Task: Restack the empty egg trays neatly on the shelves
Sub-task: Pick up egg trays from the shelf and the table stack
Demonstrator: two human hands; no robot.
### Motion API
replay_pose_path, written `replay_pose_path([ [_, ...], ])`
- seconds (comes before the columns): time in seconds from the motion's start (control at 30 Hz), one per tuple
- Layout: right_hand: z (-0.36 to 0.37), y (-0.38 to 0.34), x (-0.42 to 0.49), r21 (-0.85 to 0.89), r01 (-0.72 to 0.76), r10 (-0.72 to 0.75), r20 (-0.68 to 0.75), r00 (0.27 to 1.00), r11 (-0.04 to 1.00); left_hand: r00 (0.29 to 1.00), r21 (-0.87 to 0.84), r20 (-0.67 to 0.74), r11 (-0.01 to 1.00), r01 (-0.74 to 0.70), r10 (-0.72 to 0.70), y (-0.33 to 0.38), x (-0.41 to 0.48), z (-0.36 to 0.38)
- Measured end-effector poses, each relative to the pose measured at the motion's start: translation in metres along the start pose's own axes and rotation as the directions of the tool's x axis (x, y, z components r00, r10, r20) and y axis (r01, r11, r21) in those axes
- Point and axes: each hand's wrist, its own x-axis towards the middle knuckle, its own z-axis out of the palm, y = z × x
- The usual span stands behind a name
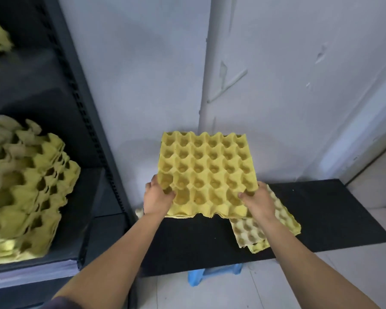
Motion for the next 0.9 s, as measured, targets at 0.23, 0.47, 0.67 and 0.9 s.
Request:
replay_pose_path([
  [0.23, -0.031, -0.010, -0.055, 0.033, 0.089, -0.088, -0.024, 0.996, 0.995, 0.994, -0.010, -0.088, 0.998, -0.062, 0.061, 0.007, -0.065, -0.043],
  [0.47, -0.059, -0.018, -0.142, 0.076, 0.187, -0.187, -0.019, 0.982, 0.979, 0.973, -0.060, -0.213, 0.993, -0.106, 0.091, -0.008, -0.160, -0.102],
  [0.67, -0.064, -0.042, -0.211, 0.146, 0.284, -0.288, 0.005, 0.958, 0.948, 0.951, -0.083, -0.296, 0.990, -0.115, 0.086, -0.030, -0.225, -0.157],
  [0.9, -0.047, -0.066, -0.276, 0.212, 0.345, -0.353, 0.001, 0.936, 0.914, 0.920, -0.108, -0.380, 0.983, -0.151, 0.100, -0.065, -0.270, -0.212],
])
